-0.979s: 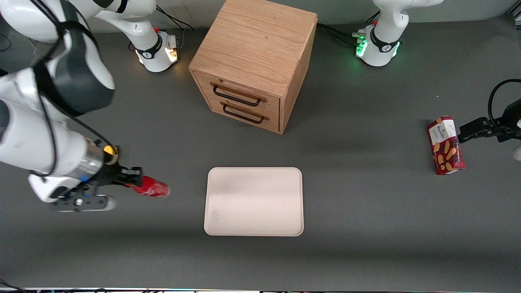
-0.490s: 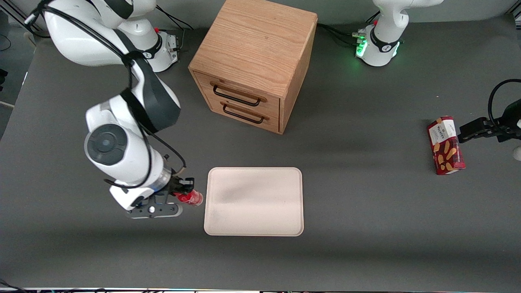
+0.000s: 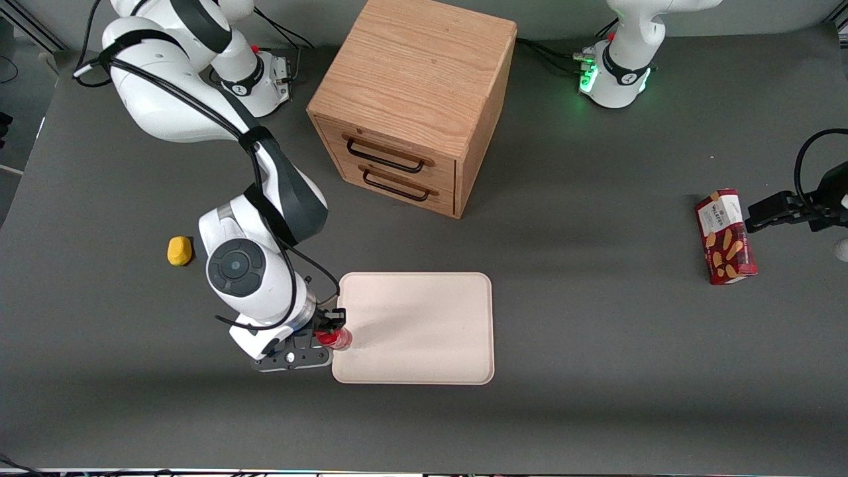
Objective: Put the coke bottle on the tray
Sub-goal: 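Lift the bottle and carry it toward the white tray, then lower the bottle onto the tray's edge and open the right gripper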
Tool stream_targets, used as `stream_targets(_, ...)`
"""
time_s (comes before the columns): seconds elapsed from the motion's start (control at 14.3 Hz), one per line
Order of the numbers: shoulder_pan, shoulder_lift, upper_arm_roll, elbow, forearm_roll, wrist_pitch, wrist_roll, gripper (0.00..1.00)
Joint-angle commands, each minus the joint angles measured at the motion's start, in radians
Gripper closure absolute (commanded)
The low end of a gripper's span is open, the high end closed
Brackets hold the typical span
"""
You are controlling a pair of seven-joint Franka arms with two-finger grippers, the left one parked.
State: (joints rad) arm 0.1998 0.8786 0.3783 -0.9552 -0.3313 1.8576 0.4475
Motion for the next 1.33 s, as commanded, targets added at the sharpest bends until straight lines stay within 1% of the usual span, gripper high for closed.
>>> stream_targets(0.0, 0.007, 0.019, 0.008, 0.015, -0.038, 0.031, 0.034, 1.0)
stream_targets(0.28, 0.007, 0.037, 0.008, -0.014, -0.052, 0.095, 0.037, 1.0)
stream_targets(0.35, 0.007, 0.037, 0.008, -0.028, -0.054, 0.113, 0.051, 0.96)
stream_targets(0.42, 0.007, 0.037, 0.008, -0.034, -0.055, 0.129, 0.069, 0.95)
stream_targets(0.63, 0.006, 0.042, 0.008, -0.039, -0.055, 0.135, 0.069, 0.86)
stream_targets(0.7, 0.006, 0.042, 0.008, -0.039, -0.055, 0.137, 0.069, 0.72)
stream_targets(0.77, 0.004, 0.042, 0.008, -0.042, -0.061, 0.137, 0.069, 0.4)
stream_targets(0.84, 0.004, 0.042, 0.007, -0.048, -0.075, 0.143, 0.076, 0.01)
stream_targets(0.98, 0.004, 0.042, 0.007, -0.071, -0.107, 0.189, 0.082, 0.0)
stream_targets(1.26, 0.001, 0.04, 0.008, -0.073, -0.11, 0.198, 0.091, 0.0)
